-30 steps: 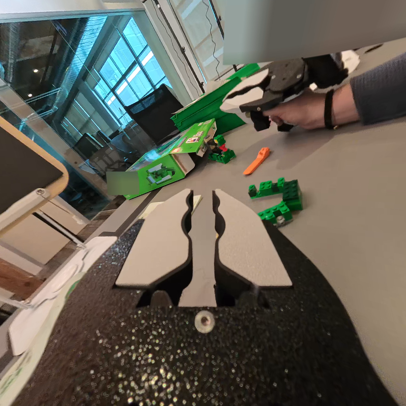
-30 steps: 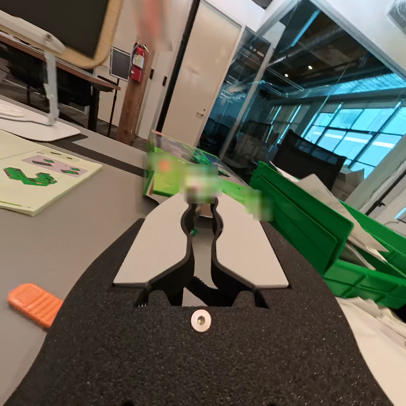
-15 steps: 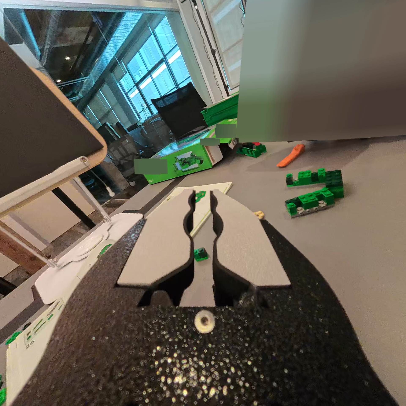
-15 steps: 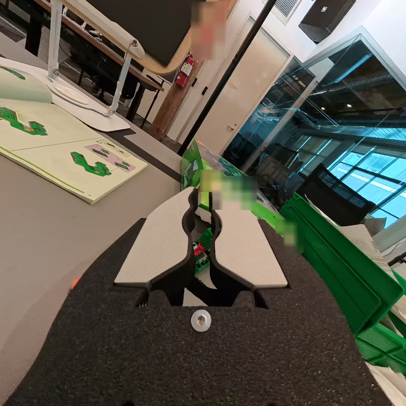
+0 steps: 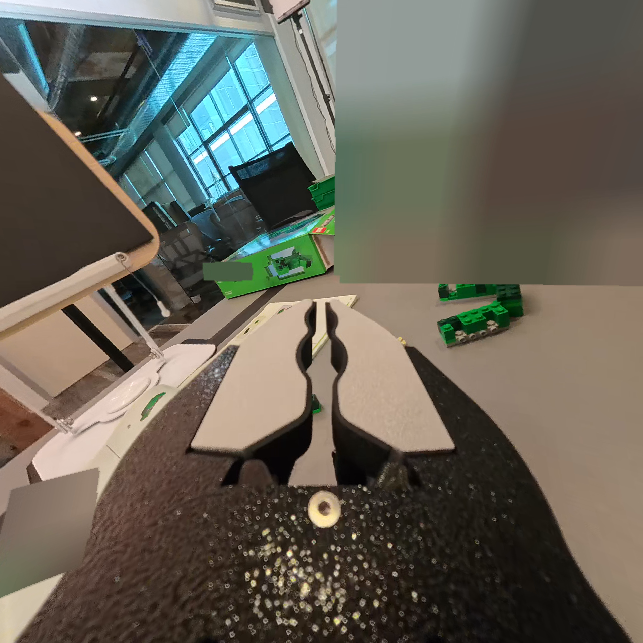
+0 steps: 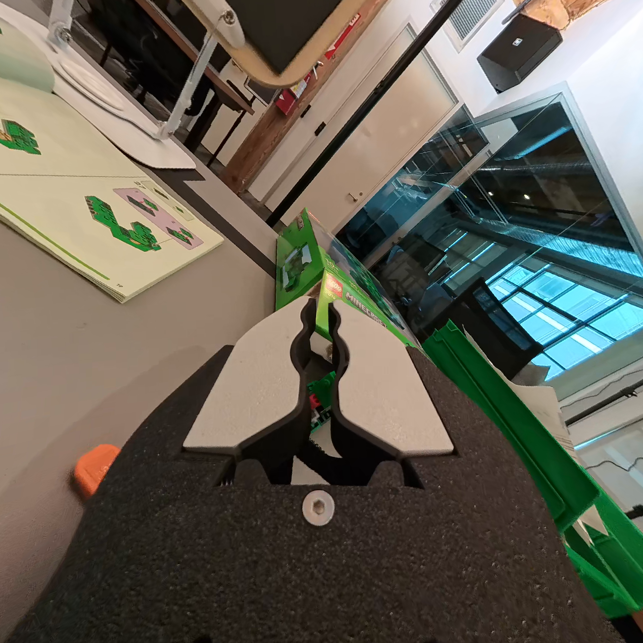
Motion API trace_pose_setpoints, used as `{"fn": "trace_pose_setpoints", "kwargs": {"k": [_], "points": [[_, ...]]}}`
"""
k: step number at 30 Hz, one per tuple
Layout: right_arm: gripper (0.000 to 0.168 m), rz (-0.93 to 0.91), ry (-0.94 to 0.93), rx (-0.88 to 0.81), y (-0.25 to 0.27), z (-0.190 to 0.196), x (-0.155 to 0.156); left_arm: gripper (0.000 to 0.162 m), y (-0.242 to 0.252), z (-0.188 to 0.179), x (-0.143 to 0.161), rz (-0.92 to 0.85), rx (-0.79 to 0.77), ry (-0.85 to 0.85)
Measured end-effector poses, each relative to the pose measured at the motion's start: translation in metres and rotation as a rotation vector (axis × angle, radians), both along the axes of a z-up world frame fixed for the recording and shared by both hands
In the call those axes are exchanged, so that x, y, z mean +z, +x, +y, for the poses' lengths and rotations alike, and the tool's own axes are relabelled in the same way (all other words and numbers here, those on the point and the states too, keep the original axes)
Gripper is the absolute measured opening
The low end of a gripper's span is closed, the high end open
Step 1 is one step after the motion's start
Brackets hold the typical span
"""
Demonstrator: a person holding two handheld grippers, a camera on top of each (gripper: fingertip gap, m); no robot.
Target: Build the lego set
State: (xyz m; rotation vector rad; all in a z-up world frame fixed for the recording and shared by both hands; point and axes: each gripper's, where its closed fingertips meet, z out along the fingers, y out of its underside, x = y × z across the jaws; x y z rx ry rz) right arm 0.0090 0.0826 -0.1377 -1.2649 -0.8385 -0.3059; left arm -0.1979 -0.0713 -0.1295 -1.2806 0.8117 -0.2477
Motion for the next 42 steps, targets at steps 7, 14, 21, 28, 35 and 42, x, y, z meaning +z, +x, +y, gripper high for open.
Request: {"fn": "trace_pose_setpoints", "kwargs": {"k": [7,14,21,28,35,42], "points": [[0.004,-0.029,0.002,0.035,-0.008,-0.003,-0.003,0.001,0.005,-0.001,-0.005,0.039,-0.019,-0.009],[0.002,-0.034,0.002,0.048,-0.010,-0.004,-0.004,0.000,0.003,0.001,-0.005,0.004,-0.021,-0.038],[0.000,-0.036,-0.005,0.057,-0.011,-0.004,-0.005,0.000,0.006,0.001,-0.008,0.035,-0.024,-0.037],[0.003,0.059,-0.038,0.074,-0.009,-0.005,-0.001,0.000,0.006,0.001,-0.009,0.038,-0.029,-0.039],[0.003,0.057,-0.048,0.084,-0.010,-0.005,-0.003,0.000,0.007,0.001,-0.010,0.047,-0.031,-0.040],[0.008,0.012,-0.302,0.535,-0.134,-0.049,0.041,0.000,-0.006,0.007,0.002,-0.048,0.026,-0.019]]}}
